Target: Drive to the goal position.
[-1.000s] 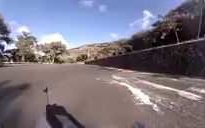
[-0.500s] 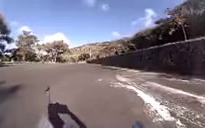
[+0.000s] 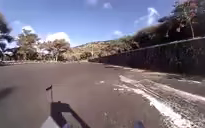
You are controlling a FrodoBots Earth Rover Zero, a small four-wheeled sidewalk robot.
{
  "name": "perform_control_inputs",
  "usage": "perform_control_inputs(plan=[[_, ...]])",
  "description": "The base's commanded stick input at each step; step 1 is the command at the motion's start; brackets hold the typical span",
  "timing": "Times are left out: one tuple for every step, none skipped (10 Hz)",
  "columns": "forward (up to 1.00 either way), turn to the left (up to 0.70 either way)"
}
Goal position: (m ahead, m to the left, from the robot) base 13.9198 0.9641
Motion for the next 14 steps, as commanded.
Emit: perform_control_inputs(plan=[[0.97, -0.13], [0.98, -0.06], [0.98, -0.02], [0.98, -0.16], [0.97, -0.3], [0.97, -0.37], [0.97, -0.36], [0.97, -0.36], [0.97, -0.36], [0.97, -0.35], [0.97, -0.35], [0.97, -0.31], [0.97, -0.27], [0.97, -0.23]])
